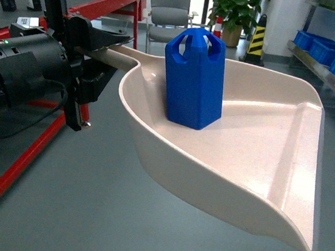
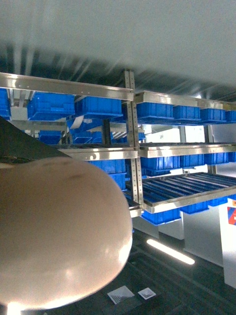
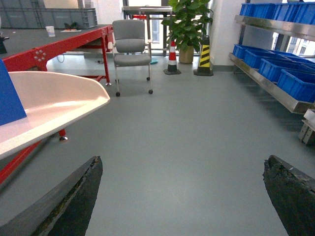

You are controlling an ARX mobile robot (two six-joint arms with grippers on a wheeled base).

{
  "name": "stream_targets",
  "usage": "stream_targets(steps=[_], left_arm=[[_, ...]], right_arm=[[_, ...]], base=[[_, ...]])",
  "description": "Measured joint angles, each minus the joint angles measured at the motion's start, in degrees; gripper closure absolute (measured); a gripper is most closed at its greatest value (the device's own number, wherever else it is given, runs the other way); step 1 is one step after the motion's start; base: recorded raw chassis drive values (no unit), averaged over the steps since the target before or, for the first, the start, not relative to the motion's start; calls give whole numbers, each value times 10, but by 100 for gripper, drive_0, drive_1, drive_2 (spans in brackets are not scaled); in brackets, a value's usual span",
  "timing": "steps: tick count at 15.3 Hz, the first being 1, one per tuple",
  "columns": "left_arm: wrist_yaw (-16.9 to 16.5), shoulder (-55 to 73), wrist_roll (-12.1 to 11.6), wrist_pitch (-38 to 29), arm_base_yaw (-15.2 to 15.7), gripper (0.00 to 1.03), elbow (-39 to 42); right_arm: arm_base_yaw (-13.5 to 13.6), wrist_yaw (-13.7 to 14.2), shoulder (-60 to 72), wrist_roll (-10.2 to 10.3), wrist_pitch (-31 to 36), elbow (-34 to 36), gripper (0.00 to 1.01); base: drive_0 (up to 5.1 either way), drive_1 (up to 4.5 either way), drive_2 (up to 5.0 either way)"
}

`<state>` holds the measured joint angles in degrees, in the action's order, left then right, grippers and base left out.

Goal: Place part in tray to right shelf

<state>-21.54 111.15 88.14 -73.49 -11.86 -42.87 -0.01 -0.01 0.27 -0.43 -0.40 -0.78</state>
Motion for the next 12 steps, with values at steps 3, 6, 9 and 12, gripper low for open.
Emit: stream_targets(steps=[3,6,9,12], left_arm=[[0,0,0,0,1,88,0],[-1,0,0,0,1,88,0],[1,0,0,-2,1,88,0],[-2,0,1,0,1,88,0]], right_arm=[[0,0,0,0,1,0,3],[0,0,0,0,0,0,3],[0,0,0,0,3,0,3],[0,0,0,0,2,0,3]], base=[[8,430,-414],[0,423,-423],[-5,418,-427],[-8,415,-431]])
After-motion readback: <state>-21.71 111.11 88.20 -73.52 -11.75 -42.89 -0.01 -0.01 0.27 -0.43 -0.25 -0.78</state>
